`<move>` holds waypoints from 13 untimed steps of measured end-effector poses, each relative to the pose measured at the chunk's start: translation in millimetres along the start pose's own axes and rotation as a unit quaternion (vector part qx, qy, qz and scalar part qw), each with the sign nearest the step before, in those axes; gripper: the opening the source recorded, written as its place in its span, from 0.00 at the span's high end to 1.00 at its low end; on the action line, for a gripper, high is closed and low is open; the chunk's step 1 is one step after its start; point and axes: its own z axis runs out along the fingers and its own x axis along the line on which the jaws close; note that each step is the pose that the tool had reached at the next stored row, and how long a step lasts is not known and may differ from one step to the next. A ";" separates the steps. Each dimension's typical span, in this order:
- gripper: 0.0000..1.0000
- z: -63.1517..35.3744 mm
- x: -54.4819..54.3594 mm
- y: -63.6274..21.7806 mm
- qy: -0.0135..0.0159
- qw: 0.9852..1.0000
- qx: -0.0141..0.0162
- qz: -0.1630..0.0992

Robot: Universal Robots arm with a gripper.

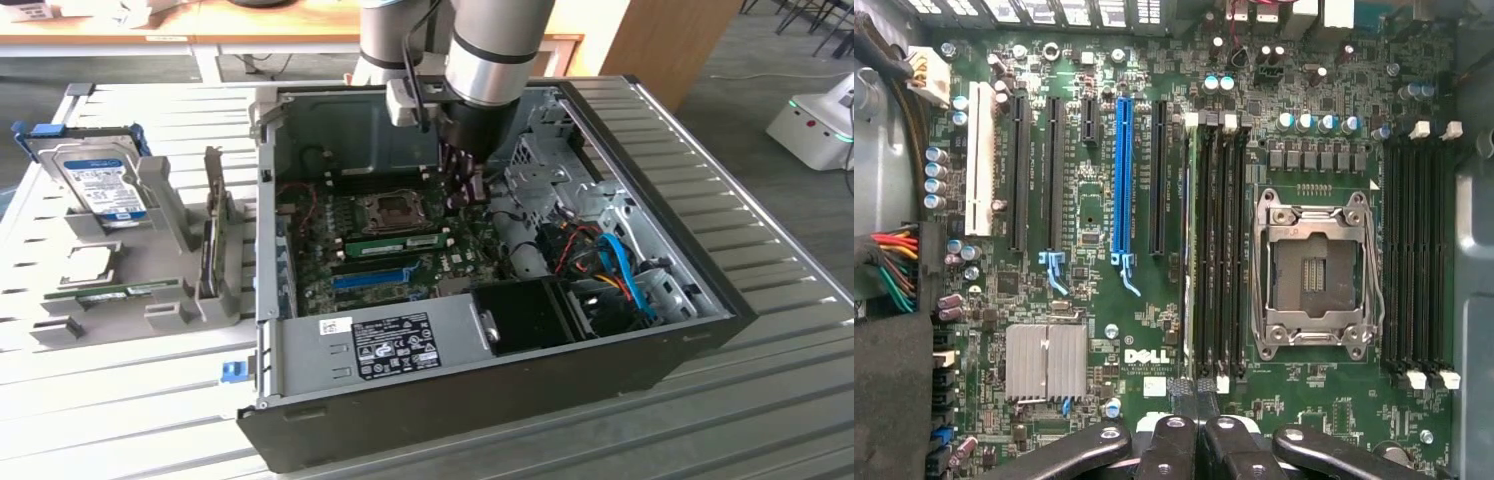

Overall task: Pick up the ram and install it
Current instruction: 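Press down the ram until it locks into place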

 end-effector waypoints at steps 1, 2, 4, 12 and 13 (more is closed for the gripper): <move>0.89 0.0 0.0 0.0 0.000 1.000 0.000 0.000; 0.89 0.0 0.0 0.0 0.000 1.000 0.000 0.000; 0.89 0.2 0.0 -0.1 0.000 1.000 0.000 0.000; 0.89 4.3 0.2 -0.3 0.000 1.000 0.000 0.000; 0.89 4.9 0.2 -0.3 0.000 1.000 0.000 0.000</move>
